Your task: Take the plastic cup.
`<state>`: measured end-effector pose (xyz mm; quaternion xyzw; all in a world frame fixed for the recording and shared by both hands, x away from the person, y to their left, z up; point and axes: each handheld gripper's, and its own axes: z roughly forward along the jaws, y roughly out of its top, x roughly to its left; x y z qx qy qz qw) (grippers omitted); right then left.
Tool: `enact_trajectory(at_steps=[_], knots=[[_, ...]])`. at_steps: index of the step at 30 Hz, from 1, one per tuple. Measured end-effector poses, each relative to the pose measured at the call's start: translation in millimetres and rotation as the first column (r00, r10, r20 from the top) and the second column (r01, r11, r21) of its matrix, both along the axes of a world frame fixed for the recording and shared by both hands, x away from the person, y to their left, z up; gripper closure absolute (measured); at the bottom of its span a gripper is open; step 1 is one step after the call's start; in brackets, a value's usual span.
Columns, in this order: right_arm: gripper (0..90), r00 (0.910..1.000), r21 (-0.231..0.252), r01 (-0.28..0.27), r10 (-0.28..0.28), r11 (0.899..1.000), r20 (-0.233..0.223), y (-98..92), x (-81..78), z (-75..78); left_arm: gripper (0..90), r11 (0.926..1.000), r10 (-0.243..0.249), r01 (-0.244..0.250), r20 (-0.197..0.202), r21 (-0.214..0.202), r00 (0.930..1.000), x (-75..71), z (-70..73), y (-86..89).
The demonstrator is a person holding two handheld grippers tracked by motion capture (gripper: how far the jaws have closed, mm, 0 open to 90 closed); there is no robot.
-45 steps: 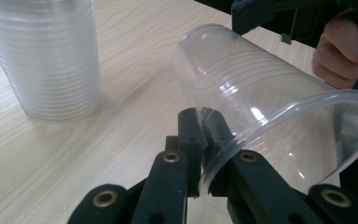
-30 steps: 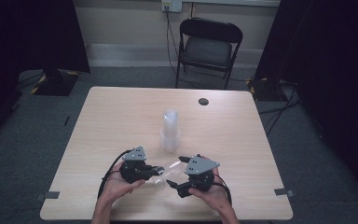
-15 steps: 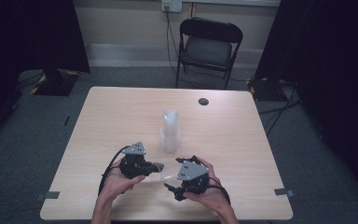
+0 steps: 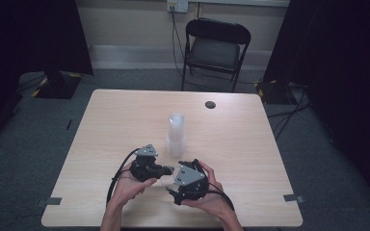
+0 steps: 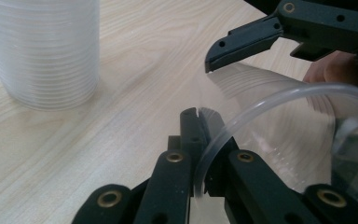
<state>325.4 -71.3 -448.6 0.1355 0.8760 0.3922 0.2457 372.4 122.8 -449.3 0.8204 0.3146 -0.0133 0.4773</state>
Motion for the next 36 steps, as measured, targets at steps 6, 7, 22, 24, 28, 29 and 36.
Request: enact_trajectory(at_steps=[6,7,22,24,28,29,36], knots=[[13.4,0.9999,-0.002,-0.004,0.004,1.0,0.011,0.9,-1.1,-0.5,89.1,0.9994,-0.033,0.033,-0.009,0.005,0.9994,1.2,3.1,-9.2],[14.0,0.9998,0.0,-0.006,0.006,1.0,0.018,1.8,-2.0,-0.2,89.1,0.9994,-0.033,0.033,-0.009,0.005,0.9994,0.8,3.9,-10.3],[25.6,0.9973,0.039,-0.022,0.02,0.999,0.071,8.1,-6.0,6.3,86.8,0.9984,0.011,-0.008,-0.058,0.055,0.9982,2.5,2.5,-10.4],[26.0,0.9967,0.037,-0.028,0.025,0.999,0.077,8.2,-6.1,7.4,86.9,0.9986,0.016,-0.012,-0.062,0.052,0.998,1.4,4.4,-9.8],[28.3,0.9961,0.045,-0.028,0.024,0.999,0.085,7.4,-6.8,8.9,87.2,0.9993,0.016,-0.014,-0.074,0.035,0.9971,3.4,3.7,-9.1],[28.6,0.9955,0.044,-0.027,0.023,0.999,0.092,7.4,-6.9,8.4,87.1,0.9993,0.02,-0.017,-0.075,0.033,0.997,3.5,3.5,-9.1],[29.6,0.9967,0.077,-0.021,0.015,0.997,0.08,3.0,-5.4,7.9,85.3,0.9993,0.037,-0.036,-0.077,0.014,0.9964,2.8,3.3,-10.5]])
